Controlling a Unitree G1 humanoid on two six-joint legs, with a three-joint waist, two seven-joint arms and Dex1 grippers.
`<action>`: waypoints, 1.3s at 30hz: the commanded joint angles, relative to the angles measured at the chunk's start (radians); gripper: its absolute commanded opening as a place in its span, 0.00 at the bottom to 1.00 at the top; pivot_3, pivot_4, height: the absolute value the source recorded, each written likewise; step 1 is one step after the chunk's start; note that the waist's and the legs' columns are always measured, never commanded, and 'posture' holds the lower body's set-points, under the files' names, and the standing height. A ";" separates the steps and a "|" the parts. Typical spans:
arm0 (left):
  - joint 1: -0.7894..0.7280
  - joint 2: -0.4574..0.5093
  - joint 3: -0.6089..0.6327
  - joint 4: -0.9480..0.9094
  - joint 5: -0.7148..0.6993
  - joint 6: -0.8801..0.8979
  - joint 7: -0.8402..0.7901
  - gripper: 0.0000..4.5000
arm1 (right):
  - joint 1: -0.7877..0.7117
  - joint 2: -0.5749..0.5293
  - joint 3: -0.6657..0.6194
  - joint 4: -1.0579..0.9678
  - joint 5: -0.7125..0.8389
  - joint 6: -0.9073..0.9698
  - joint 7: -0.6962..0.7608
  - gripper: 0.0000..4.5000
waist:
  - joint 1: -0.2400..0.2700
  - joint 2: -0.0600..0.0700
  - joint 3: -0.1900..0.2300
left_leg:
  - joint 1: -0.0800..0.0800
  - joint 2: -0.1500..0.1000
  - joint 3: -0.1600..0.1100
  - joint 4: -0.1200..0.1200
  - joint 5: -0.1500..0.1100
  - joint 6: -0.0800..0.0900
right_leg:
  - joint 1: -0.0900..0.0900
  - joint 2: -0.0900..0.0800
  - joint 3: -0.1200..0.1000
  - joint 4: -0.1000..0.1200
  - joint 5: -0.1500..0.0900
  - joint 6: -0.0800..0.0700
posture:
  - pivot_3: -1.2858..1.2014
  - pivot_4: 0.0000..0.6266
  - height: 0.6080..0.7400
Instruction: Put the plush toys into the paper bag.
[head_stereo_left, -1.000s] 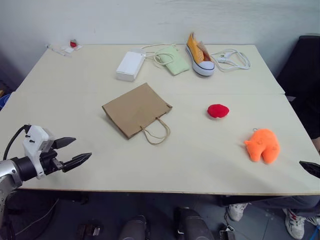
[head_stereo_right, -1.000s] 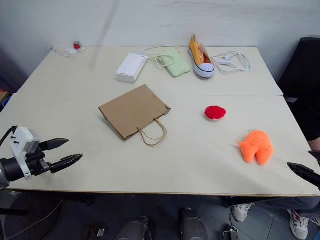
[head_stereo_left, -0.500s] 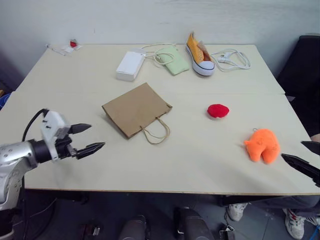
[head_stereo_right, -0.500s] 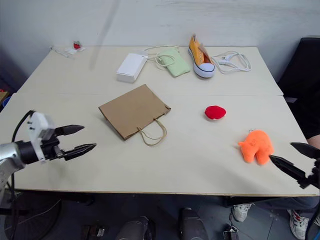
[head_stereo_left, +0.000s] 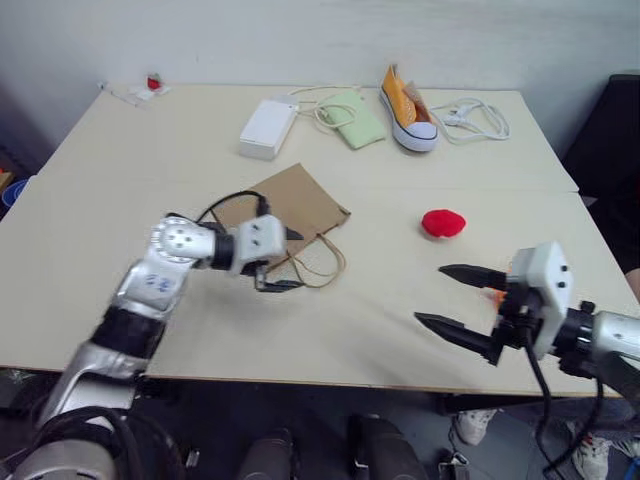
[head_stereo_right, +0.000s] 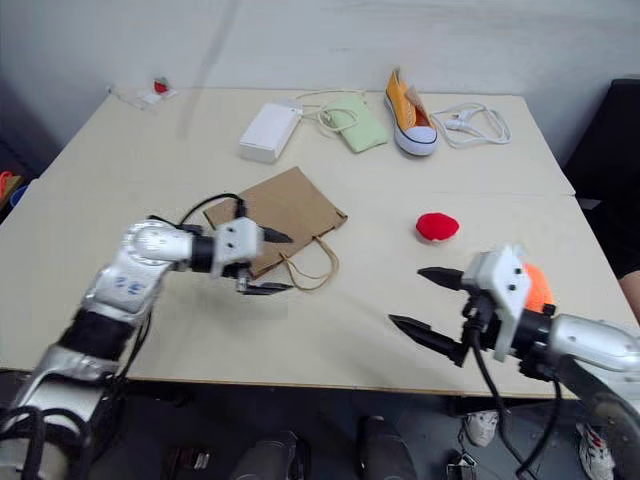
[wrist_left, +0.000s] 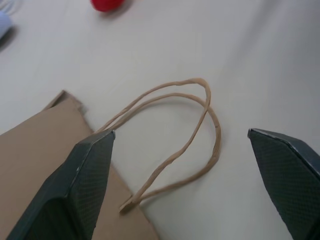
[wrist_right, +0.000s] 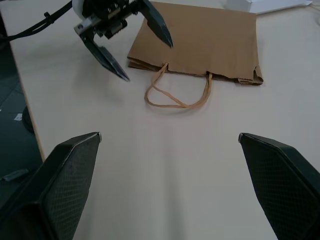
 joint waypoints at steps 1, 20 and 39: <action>-0.066 -0.041 0.005 0.103 0.040 -0.133 0.018 0.91 | 0.010 0.042 0.074 -0.047 -0.053 -0.033 -0.058 1.00 | 0.001 0.000 0.000 | -0.004 0.000 0.000 0.002 0.000 0.000 | -0.004 0.000 0.000 0.001 0.001 0.002 | 0.52 0.24 1.00; -0.145 -0.154 0.032 0.339 0.058 -0.284 -0.017 0.12 | -0.048 0.103 0.176 -0.045 -0.102 -0.059 -0.128 1.00 | 0.008 -0.001 0.000 | -0.005 0.000 0.000 0.003 0.000 0.002 | -0.002 0.000 0.000 0.000 0.003 0.004 | 0.52 0.24 1.00; -0.108 -0.150 0.317 -0.052 -0.503 0.558 -0.161 0.00 | -0.188 0.155 0.232 0.095 -0.138 -0.060 -0.107 0.55 | 0.001 -0.001 0.000 | -0.009 0.000 -0.003 0.011 0.000 0.003 | -0.003 0.000 -0.002 0.002 0.003 0.005 | 0.52 0.24 1.00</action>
